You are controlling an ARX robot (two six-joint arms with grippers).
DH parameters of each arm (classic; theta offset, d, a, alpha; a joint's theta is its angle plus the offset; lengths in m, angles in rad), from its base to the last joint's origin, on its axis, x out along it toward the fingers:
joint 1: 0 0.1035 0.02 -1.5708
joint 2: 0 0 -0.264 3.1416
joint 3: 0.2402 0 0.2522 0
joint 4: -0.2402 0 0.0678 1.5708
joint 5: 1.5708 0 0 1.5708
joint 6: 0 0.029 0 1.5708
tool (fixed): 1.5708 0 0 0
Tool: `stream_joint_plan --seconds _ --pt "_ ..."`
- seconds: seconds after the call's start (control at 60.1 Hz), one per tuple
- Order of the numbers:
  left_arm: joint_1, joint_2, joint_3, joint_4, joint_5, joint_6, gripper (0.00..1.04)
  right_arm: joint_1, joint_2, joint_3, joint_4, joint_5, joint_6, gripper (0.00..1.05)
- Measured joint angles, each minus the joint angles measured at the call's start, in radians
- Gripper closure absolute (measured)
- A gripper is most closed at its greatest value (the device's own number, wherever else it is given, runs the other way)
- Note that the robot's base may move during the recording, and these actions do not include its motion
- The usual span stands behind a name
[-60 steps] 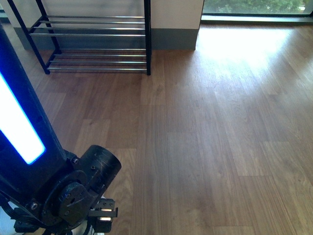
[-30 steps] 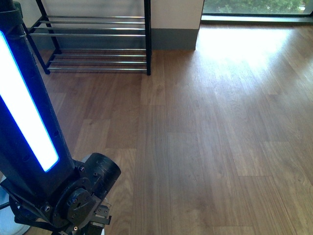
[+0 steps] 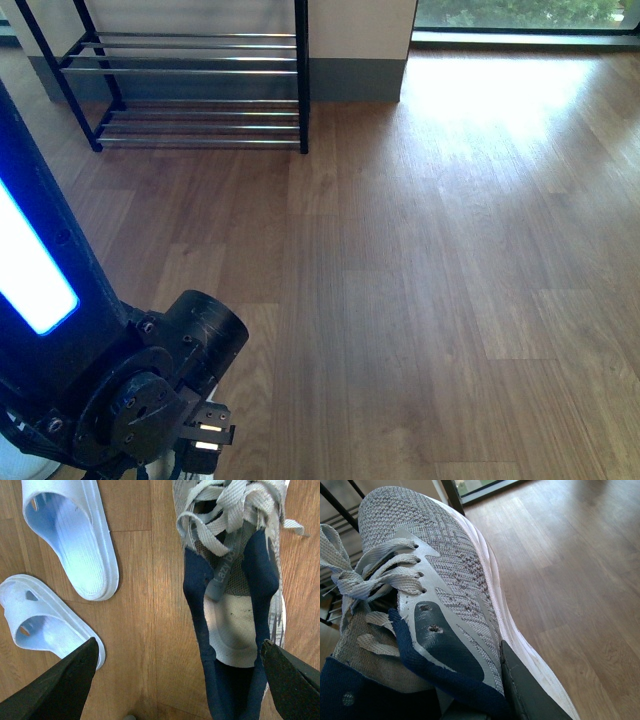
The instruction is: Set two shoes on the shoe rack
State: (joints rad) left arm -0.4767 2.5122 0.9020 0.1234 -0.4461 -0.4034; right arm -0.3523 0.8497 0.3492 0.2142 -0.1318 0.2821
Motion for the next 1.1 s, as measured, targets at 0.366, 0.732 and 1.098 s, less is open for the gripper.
stream_joint_plan --seconds 0.366,0.732,1.098 --pt "0.006 0.063 -0.021 0.041 -0.008 -0.007 0.09 0.0 0.0 0.0 0.0 0.0 0.0 1.03" --pt "0.034 0.158 0.067 0.031 -0.041 0.014 0.09 0.0 0.0 0.0 0.0 0.0 0.0 1.03" --pt "0.032 0.256 0.17 -0.003 -0.059 0.031 0.18 0.0 0.0 0.0 0.0 0.0 0.0 1.03"
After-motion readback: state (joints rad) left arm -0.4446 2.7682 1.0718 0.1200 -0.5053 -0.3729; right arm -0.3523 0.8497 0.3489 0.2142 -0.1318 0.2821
